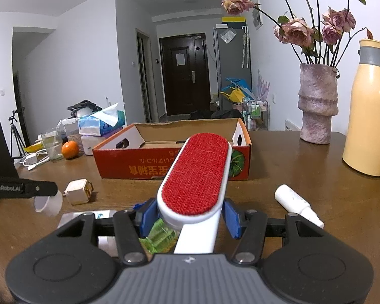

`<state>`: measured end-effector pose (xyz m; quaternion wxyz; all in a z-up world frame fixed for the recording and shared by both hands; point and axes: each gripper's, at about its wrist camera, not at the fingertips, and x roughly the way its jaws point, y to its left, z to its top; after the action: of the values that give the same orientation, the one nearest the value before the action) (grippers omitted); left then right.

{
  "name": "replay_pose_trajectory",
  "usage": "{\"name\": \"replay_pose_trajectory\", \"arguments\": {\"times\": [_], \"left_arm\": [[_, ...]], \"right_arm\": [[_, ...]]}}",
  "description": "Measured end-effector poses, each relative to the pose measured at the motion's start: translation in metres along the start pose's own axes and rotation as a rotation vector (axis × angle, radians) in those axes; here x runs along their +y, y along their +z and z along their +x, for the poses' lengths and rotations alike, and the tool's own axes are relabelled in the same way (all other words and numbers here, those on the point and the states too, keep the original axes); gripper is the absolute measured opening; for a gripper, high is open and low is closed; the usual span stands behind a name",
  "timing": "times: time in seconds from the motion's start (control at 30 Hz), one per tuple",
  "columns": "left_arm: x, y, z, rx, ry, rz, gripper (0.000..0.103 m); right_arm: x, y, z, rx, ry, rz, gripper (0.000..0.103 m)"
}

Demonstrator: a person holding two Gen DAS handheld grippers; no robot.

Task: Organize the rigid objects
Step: 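Carry the white roll in the left tool and lint brush in the right tool over the cardboard box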

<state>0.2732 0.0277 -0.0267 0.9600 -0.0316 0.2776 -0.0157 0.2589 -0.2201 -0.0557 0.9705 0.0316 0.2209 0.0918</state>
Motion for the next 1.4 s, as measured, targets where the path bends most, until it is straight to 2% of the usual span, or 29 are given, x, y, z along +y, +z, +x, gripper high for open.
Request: {"name": "replay_pose_trajectory", "arguments": {"times": [0.7, 1.4], "left_arm": [[-0.033, 0.043, 0.015, -0.056, -0.044, 0.032, 0.041], [-0.044, 0.086, 0.059, -0.092, -0.054, -0.018, 0.041]], "right_arm": [[0.013, 0.037, 0.017, -0.041, 0.017, -0.019, 0.055], [0.013, 0.076, 0.065, -0.074, 0.020, 0.003, 0.055]]}}
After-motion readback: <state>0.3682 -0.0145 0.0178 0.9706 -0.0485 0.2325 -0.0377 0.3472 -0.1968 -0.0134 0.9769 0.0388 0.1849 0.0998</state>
